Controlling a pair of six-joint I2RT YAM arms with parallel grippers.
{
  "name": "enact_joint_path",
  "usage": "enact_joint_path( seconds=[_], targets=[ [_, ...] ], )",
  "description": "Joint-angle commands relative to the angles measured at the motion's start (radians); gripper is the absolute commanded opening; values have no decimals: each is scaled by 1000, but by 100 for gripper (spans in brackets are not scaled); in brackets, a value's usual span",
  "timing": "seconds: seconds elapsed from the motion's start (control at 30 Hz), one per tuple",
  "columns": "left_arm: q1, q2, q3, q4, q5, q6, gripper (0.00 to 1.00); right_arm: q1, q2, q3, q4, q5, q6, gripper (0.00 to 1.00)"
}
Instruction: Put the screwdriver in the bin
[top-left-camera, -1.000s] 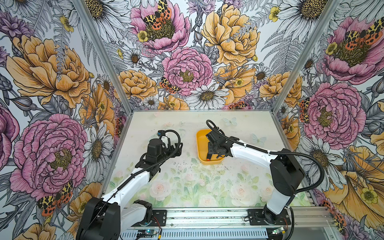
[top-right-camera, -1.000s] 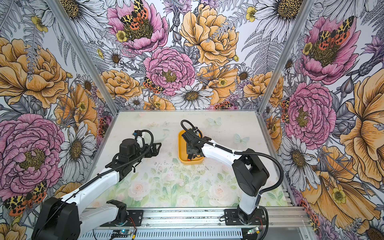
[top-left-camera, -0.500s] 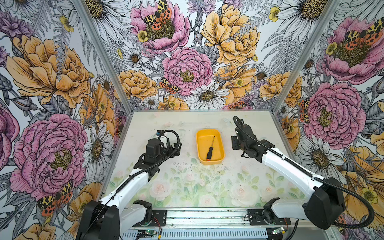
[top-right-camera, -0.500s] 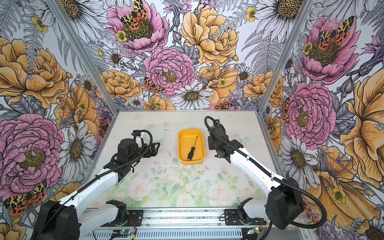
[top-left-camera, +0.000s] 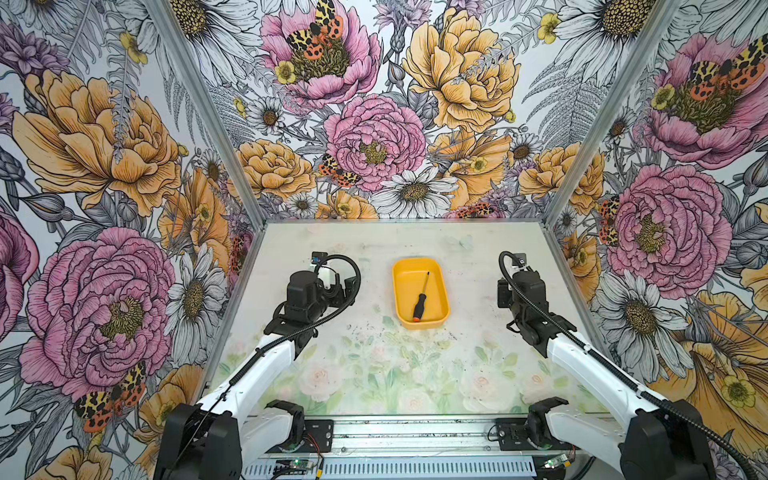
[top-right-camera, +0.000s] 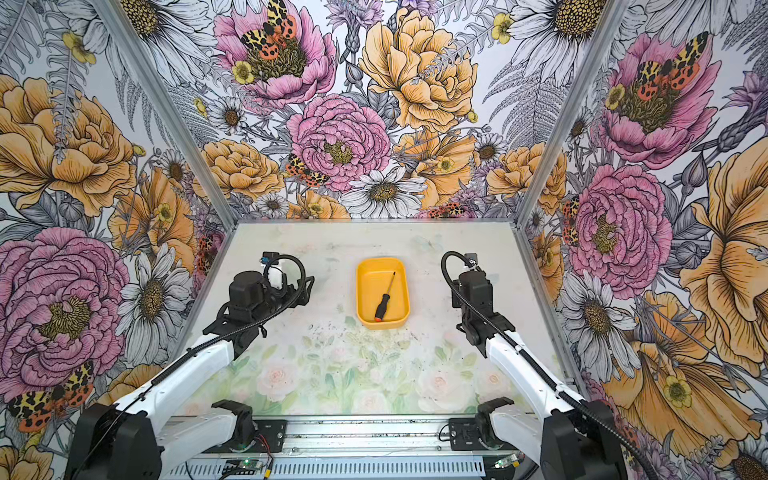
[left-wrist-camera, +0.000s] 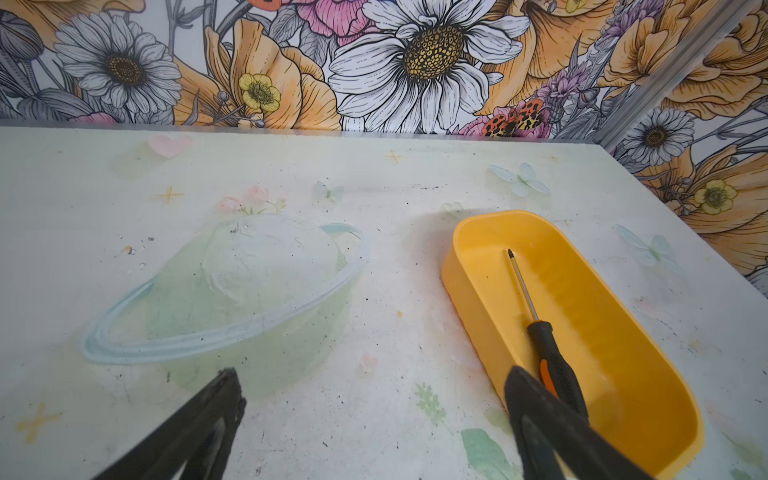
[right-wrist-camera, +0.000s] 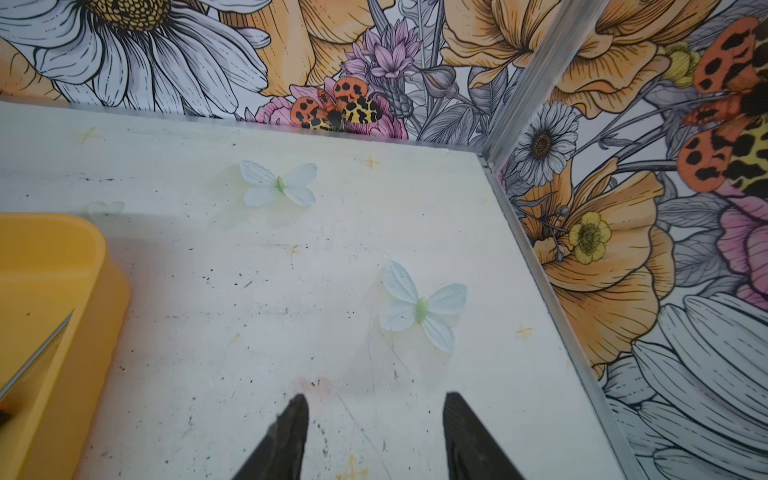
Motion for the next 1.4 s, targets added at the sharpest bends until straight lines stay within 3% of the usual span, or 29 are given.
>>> enact_joint_path(
  seconds=[0.0, 0.17, 0.5, 0.67, 1.03, 1.2, 1.27, 1.37],
  targets=[
    [24, -12, 6, 79, -19, 48, 99, -38, 38, -68, 283, 5, -42, 53],
    [71, -16, -47, 173, -11, 49, 99, -87, 132, -225, 669, -17, -49, 53],
    [181, 2, -134, 304, -2, 81, 99, -101, 279, -242, 792, -29, -81, 52],
    [220, 33, -166, 377, 4, 80, 99, -115, 349, -272, 935, -2, -78, 52],
    [244, 117, -177, 457, 26, 98, 99, -131, 379, -276, 971, -18, -65, 53],
    [254, 165, -180, 508, 21, 99, 99, -195, 448, -268, 1000, -116, -17, 53],
    [256, 188, -183, 532, 22, 99, 99, -199, 435, -232, 909, -143, -15, 53],
    [262, 226, -187, 567, 12, 104, 99, -208, 444, -228, 915, -154, -11, 53]
  ],
)
